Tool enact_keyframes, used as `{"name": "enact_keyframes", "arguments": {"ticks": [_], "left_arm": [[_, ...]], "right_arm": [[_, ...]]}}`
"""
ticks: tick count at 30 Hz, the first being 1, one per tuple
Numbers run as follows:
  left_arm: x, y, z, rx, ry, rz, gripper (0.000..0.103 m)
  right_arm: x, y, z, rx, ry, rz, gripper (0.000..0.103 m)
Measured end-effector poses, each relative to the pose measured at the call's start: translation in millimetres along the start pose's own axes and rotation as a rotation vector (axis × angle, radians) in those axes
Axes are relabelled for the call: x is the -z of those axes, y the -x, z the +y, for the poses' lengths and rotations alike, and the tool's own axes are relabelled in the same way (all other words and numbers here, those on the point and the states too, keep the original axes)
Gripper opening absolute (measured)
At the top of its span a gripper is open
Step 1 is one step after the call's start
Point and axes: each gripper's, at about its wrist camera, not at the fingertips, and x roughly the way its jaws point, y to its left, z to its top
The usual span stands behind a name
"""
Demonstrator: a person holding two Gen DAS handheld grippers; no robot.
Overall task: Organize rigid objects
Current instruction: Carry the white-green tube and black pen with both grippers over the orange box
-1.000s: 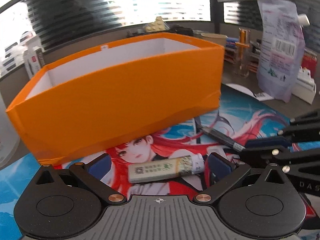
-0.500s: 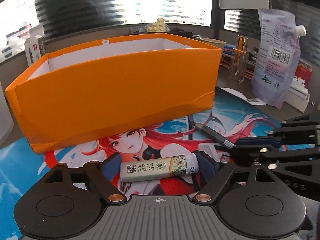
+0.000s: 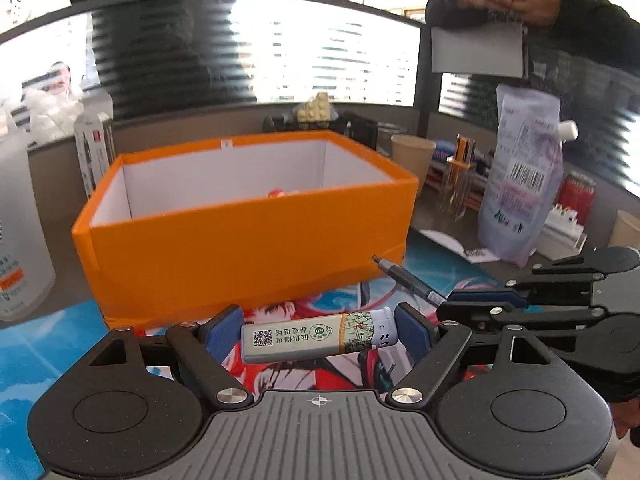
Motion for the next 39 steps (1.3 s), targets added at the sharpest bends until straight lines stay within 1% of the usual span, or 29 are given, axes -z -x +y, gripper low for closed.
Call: {"name": "enact_keyframes", "arguments": {"ticks": [12,20,26,32,39], "left_arm": [[-16.3,20.3,0.7,-0.031,0.002,-0.048,0.083],[-34.2,36.3,1.2,-0.051,-0.008,-0.098,0.083],[-46.9,44.8,6.4,-0.081,-0.005,-0.13,0.083],[-63.8,48.6,14.0,-0.093,-0.001,-0.156,0.083],[-89.7,43.7,21.6,-0.112,0.002,-0.194,0.083]], "right_arm": [[-17.8,16.1,12.9,-0.004,0.033,-0.062,0.009],[-38.0,27.1,20.0,-0.014,0.05,-0.121,0.009],[-53.4,32.2,23.2,-0.012,0.068,-0.154,0.009],[-75.6,32.1,22.4,-0.004,0.08,-0.188,0.009],[-102.5,23.2,19.8,-0.01,0.079,-0.222,0.009]]}}
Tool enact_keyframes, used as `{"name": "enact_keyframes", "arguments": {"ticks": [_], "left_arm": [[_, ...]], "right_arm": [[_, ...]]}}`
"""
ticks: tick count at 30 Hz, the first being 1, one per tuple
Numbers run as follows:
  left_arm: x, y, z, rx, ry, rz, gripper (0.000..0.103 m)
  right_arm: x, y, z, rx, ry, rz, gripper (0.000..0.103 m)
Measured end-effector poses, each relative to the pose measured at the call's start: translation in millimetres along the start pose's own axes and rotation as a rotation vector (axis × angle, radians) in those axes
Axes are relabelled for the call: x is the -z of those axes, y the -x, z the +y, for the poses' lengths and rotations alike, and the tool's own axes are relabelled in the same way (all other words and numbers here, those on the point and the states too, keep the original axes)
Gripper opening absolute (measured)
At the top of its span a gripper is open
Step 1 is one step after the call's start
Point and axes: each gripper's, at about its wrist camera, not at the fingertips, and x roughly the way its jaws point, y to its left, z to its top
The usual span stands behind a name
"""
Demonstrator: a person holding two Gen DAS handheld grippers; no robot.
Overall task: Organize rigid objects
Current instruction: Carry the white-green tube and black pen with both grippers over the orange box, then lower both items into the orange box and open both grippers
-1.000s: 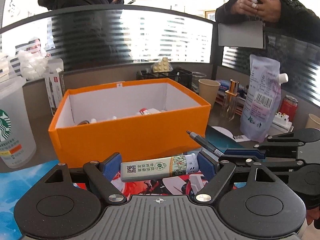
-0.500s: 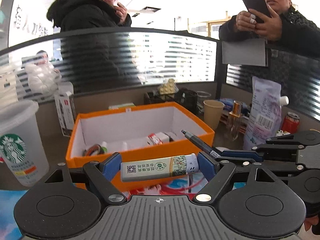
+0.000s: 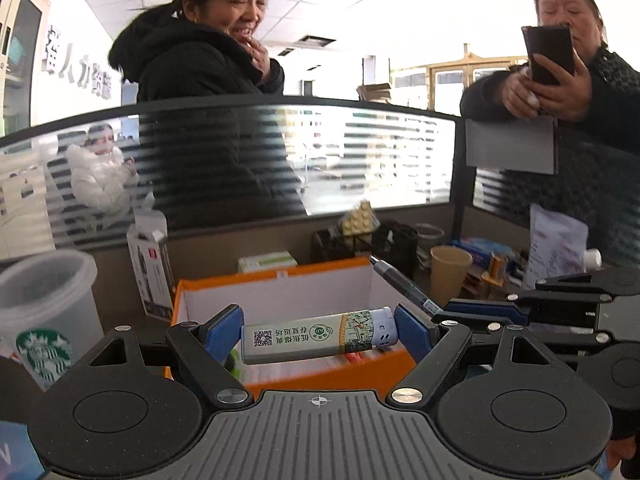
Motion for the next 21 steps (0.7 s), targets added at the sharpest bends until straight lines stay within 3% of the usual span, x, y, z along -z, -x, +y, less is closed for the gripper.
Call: {"name": "enact_keyframes", "arguments": {"ticks": [9,21], "left_arm": [[-23.8,-29.3,18.8,-0.034,0.025,-0.014,0.083],[-8.7,-102.4,47.0,-0.076,0.088,0.098,0.083]], "right_arm": [[-29.7,-28.5,-9.5,-0.007,0.001,-0.032,0.009],[-28.0,-105.4,-33.2,-0.014,-0.037,0.06,0.009]]}}
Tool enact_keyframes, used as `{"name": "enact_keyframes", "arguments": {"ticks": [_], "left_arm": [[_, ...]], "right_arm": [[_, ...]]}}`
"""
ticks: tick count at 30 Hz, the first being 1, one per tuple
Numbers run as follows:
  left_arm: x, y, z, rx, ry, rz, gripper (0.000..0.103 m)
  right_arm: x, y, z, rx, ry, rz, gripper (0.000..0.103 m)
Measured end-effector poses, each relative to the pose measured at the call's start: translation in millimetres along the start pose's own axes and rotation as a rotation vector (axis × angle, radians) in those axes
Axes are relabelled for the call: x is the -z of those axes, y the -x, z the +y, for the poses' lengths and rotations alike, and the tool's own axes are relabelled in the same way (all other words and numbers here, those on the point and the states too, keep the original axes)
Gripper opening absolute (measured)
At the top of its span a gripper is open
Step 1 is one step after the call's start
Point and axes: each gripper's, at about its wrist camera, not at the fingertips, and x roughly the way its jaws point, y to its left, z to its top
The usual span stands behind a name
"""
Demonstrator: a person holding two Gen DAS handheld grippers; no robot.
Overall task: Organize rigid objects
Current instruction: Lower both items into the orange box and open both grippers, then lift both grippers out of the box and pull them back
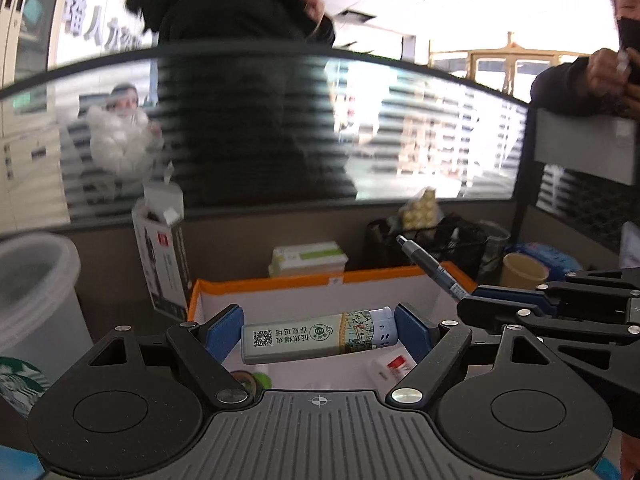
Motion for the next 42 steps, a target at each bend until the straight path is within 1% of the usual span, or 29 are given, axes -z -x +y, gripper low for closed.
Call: {"name": "enact_keyframes", "arguments": {"ticks": [4,11,18,22,23,24,25,26,27,28,32,34,42], "left_arm": [[8.0,-23.4,7.1,-0.014,0.019,0.052,0.083],[19.3,-47.7,16.9,-0.03,0.042,0.124,0.083],[25.6,-61.1,21.3,-0.03,0.067,0.173,0.083],[27.5,-62.8,18.5,-0.049,0.054,0.174,0.084],[27.2,-62.6,18.7,-0.049,0.059,0.174,0.086],[26.8,-62.4,18.8,-0.047,0.065,0.174,0.091],[26.6,-62.3,19.0,-0.051,0.07,0.176,0.094],[26.2,-62.1,19.4,-0.059,0.074,0.177,0.096],[25.9,-61.2,19.8,-0.063,0.076,0.174,0.097],[25.3,-59.7,20.5,-0.064,0.081,0.169,0.097],[20.1,-48.0,21.5,-0.079,0.091,0.143,0.101],[17.4,-40.2,20.2,-0.082,0.085,0.125,0.102],[6.6,-7.1,14.5,-0.092,0.075,0.08,0.102]], "right_arm": [[8.2,-26.3,-6.0,0.008,-0.005,0.057,0.009],[20.4,-60.8,-6.8,0.008,0.021,0.16,0.009],[25.6,-72.1,-6.3,0.017,0.035,0.211,0.009],[28.0,-77.3,-6.9,0.016,0.024,0.233,0.009],[28.5,-78.6,-7.4,0.019,0.02,0.238,0.01],[29.0,-79.3,-7.3,0.021,0.017,0.239,0.014],[29.4,-79.2,-7.1,0.026,0.015,0.237,0.023],[29.3,-78.4,-7.3,0.032,0.012,0.231,0.029],[28.7,-75.6,-7.5,0.041,0.007,0.216,0.038],[27.8,-73.3,-7.3,0.049,0.006,0.206,0.041],[21.0,-61.6,-6.7,0.067,0.008,0.169,0.043],[17.0,-53.3,-6.7,0.074,0.003,0.149,0.047],[5.0,-23.4,-0.2,0.085,0.0,0.1,0.047]]}}
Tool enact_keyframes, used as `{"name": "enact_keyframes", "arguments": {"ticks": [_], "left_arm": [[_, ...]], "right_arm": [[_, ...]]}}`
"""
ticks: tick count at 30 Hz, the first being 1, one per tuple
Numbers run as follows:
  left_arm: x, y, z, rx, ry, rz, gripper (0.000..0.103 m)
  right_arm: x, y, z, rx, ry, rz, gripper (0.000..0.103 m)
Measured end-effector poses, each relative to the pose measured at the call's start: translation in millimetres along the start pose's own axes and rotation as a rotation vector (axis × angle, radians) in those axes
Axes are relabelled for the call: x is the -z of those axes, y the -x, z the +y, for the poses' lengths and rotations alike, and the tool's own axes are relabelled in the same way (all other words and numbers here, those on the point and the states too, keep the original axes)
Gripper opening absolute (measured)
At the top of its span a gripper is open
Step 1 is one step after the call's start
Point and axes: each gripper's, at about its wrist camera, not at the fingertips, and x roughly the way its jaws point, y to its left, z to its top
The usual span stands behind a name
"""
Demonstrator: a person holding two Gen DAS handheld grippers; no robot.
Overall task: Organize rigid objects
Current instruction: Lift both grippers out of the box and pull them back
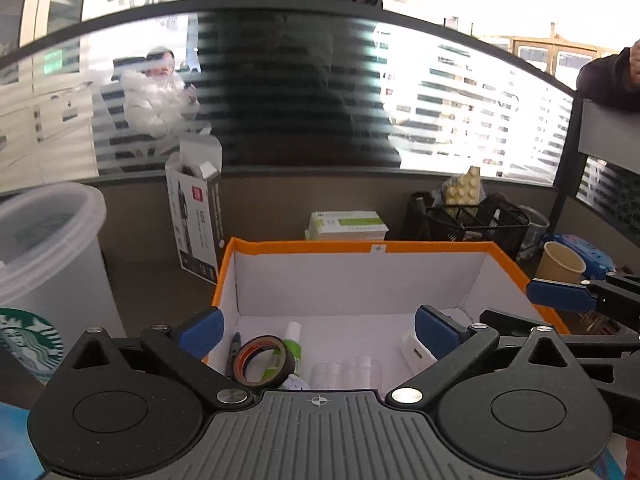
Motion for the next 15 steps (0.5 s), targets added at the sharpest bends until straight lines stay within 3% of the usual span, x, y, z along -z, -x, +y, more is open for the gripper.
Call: {"name": "enact_keyframes", "arguments": {"ticks": [12,15], "left_arm": [[11.3,51.5,-0.7,-0.005,0.015,-0.043,0.103],[18.5,63.2,2.6,-0.011,0.029,-0.054,0.103]], "right_arm": [[8.7,52.0,19.3,-0.01,-0.005,-0.059,0.052],[13.2,62.4,24.5,-0.009,-0.016,-0.071,0.06]]}}
